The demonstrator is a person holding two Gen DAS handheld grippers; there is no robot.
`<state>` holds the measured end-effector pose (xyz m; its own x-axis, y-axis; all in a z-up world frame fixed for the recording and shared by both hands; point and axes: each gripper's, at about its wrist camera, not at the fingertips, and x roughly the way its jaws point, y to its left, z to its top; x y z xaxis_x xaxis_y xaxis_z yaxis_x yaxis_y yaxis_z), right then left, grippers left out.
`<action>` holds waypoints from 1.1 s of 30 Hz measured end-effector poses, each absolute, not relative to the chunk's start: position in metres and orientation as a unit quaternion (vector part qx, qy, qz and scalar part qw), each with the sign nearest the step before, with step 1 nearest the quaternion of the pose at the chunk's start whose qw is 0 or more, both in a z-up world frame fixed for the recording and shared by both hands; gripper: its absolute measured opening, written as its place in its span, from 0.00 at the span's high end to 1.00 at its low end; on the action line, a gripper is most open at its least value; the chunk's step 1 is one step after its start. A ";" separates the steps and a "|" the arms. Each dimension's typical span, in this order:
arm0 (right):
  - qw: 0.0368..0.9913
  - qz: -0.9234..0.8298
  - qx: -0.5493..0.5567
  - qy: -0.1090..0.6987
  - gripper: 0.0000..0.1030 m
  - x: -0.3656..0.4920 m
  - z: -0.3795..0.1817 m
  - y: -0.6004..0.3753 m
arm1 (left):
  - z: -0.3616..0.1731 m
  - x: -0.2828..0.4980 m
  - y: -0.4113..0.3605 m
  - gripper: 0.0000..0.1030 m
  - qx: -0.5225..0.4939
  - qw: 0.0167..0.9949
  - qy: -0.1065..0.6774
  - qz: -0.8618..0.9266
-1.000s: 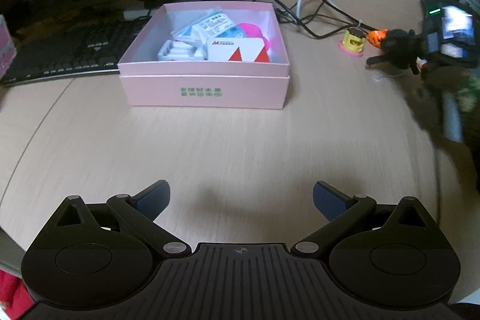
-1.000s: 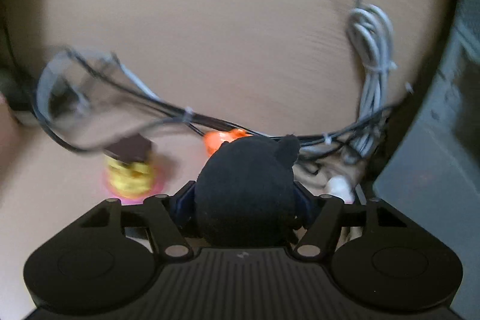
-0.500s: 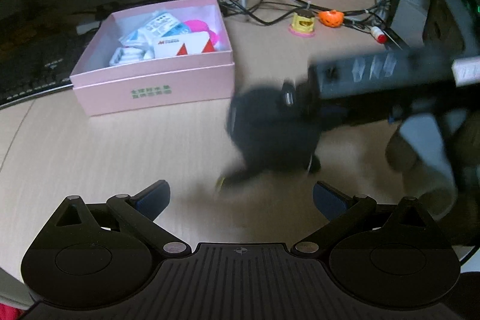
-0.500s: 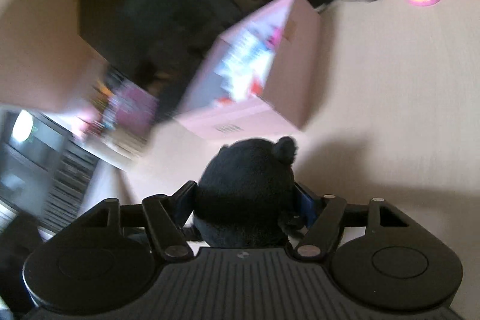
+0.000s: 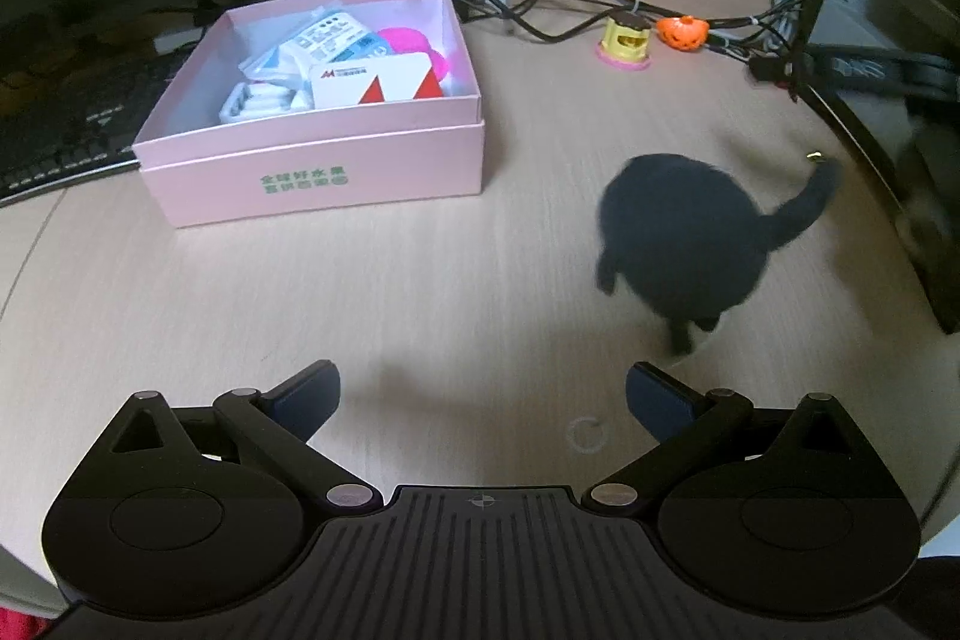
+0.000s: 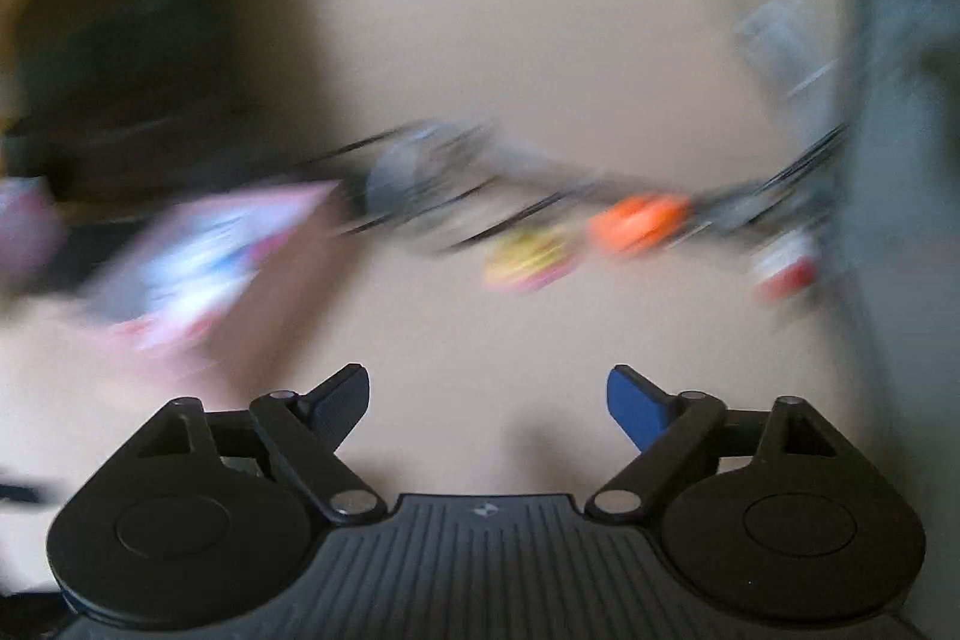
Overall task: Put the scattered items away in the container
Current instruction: 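Carry the black plush toy and set it down on the desk, then grasp the small white bottle with red cap with the right gripper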
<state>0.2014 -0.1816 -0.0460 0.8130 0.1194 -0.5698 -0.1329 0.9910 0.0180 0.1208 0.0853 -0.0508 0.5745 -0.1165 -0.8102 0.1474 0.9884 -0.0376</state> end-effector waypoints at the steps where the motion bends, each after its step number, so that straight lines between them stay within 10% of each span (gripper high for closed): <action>1: 0.958 0.015 -0.059 0.279 0.36 0.211 -0.047 -0.181 | -0.050 0.122 0.085 0.00 0.014 0.887 0.455 -0.078; 4: 0.945 -0.105 -0.165 0.263 0.61 0.253 -0.067 -0.178 | -0.048 0.125 0.086 0.00 0.003 0.887 0.454 -0.087; 18: 0.870 -0.242 -0.291 0.316 0.61 0.376 -0.143 -0.198 | -0.046 0.121 0.127 0.00 -0.047 0.879 0.473 -0.032; 27: 0.900 -0.215 -0.212 0.314 0.95 0.327 -0.104 -0.203 | -0.047 0.127 0.117 0.00 -0.039 0.881 0.466 -0.064; 33: 0.940 -0.038 -0.055 0.336 0.94 0.227 -0.055 -0.187 | -0.051 0.135 0.087 0.00 -0.019 0.879 0.461 -0.118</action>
